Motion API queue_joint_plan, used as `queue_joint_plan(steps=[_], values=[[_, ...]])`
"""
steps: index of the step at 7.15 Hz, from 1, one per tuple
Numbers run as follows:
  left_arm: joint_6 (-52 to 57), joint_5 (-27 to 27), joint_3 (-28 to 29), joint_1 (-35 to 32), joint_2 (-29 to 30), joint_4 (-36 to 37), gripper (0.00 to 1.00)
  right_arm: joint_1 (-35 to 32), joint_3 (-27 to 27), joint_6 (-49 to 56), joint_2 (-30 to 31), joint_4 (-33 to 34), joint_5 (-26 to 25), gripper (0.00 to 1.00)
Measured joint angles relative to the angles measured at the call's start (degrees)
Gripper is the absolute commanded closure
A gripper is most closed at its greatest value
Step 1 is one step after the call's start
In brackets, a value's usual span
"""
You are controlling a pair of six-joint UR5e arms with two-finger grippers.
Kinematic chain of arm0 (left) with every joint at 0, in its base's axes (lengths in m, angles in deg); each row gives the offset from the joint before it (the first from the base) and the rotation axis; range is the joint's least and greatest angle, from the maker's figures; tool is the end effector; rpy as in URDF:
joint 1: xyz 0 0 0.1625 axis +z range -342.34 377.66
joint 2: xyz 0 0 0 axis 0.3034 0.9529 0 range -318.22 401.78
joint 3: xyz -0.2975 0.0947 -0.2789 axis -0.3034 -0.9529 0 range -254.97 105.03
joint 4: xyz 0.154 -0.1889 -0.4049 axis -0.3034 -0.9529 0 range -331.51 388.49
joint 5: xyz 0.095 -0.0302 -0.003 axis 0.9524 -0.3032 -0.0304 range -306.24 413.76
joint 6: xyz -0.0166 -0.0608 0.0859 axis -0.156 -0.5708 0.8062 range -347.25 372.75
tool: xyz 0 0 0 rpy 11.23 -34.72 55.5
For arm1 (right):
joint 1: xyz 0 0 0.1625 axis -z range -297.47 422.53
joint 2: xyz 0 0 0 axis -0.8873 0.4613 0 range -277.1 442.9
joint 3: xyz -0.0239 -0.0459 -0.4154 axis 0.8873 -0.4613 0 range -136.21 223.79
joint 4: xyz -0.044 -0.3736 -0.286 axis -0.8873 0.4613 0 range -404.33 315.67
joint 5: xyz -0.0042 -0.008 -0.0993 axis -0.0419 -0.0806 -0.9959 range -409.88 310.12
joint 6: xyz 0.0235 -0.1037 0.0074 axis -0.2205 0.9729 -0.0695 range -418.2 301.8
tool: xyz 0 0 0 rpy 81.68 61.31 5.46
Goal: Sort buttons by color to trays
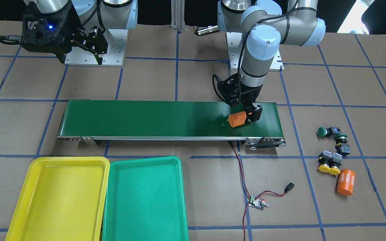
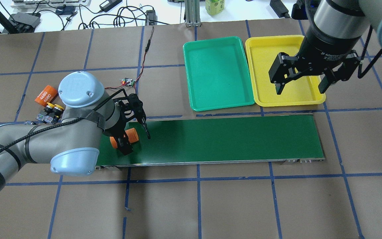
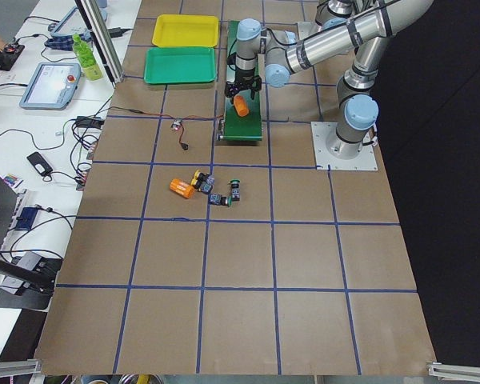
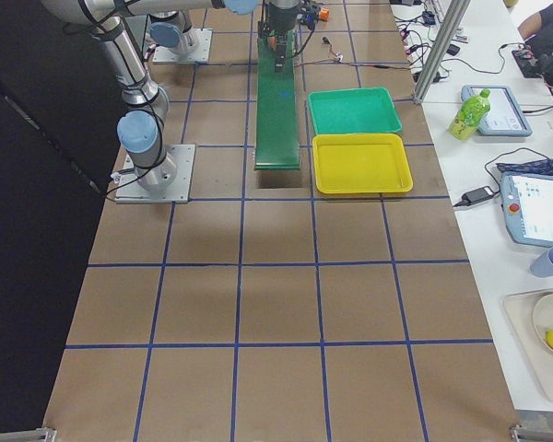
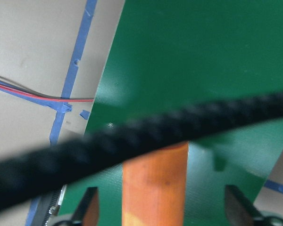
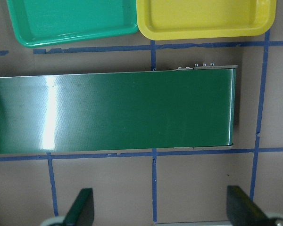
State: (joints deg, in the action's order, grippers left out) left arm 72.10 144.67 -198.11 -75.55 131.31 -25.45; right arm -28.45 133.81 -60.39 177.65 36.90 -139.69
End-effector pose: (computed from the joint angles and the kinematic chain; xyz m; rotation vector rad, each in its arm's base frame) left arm -0.1585 -0.4760 0.2359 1.6084 2.6490 -0.0692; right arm 0.1423 -0.5067 0.5037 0.0333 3.1382 0.1111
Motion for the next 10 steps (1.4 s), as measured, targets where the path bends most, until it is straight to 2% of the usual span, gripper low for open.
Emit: queue_joint_plan(steps=[1,3,5,8,10], values=[[-3.6,-1.4,1.3,1.9,-0.6,-2.3,0.00,0.0,0.0,0.0,0.0,0.1,0.2,0.00],[-9.0,-3.7,7.2,13.6,3.3,-6.5,0.00,-0.1,0.1,0.0,0.0,0.4,0.5,0.00],[-10.3,-3.7,19.1,23.1,12.9,-8.9,0.00,-0.1,0.1,0.0,-0.1,0.6,0.6,0.00],[-17.5,-0.5,38.0,28.8,29.2,-9.3,0.00,-0.1,0.9,-0.3,-0.1,0.3,0.7,0.00],[-22.6,0.3,43.3,31.5,35.9,-9.2,0.00,-0.1,1.4,-0.3,-0.1,0.6,0.7,0.00]])
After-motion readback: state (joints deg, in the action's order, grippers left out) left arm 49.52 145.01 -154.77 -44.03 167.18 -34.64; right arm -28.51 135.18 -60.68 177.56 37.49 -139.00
